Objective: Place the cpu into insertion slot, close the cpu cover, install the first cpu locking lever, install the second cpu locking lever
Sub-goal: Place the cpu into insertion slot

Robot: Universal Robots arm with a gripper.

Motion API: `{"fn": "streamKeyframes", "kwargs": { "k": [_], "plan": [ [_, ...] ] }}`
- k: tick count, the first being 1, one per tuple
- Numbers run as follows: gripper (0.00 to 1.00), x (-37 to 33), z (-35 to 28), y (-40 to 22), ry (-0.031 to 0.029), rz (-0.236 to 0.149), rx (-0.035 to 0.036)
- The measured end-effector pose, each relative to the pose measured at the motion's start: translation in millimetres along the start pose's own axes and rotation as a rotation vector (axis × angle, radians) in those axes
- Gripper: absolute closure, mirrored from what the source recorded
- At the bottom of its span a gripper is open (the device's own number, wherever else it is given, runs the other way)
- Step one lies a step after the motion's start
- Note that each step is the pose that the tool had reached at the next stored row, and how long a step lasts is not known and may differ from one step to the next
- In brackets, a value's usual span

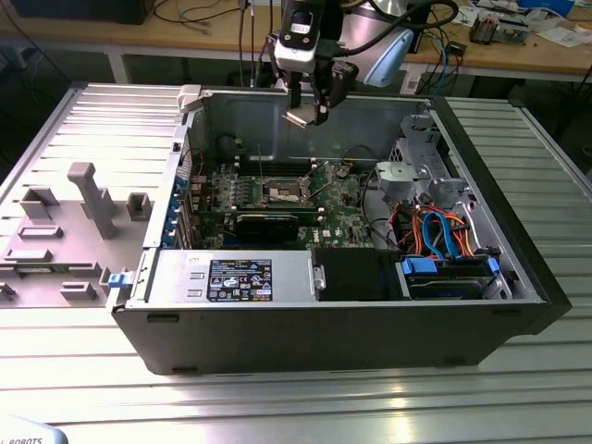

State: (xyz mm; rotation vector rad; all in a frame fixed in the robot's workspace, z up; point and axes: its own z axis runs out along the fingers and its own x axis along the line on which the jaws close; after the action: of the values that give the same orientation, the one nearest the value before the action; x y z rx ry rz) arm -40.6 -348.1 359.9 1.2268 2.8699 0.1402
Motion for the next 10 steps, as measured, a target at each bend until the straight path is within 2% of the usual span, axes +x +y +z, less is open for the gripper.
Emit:
{"fn": "streamKeyframes", "kwargs": {
  "k": [3,10],
  "plan": [
    [0.46,0.0,0.0,0.0,-0.0021,0.023,-0.0005],
    [0.46,0.0,0.3,0.0,-0.0112,0.125,-0.0024]
  ]
}}
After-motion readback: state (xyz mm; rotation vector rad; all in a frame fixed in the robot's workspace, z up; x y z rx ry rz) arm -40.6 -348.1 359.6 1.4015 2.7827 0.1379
